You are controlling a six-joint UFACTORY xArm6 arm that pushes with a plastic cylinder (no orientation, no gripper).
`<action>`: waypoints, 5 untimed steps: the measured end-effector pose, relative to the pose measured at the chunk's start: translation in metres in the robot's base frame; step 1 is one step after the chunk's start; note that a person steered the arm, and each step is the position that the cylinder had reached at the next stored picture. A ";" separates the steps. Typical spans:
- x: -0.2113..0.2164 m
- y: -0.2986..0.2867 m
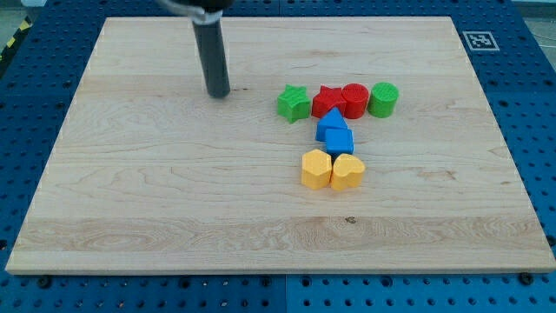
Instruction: Move the green star to the top left side of the yellow hexagon
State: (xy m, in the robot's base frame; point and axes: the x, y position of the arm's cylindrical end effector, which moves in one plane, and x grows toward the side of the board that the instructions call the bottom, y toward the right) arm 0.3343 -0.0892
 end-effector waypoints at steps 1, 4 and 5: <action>-0.051 0.063; 0.015 0.123; 0.025 0.116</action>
State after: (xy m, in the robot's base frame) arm 0.3591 0.0265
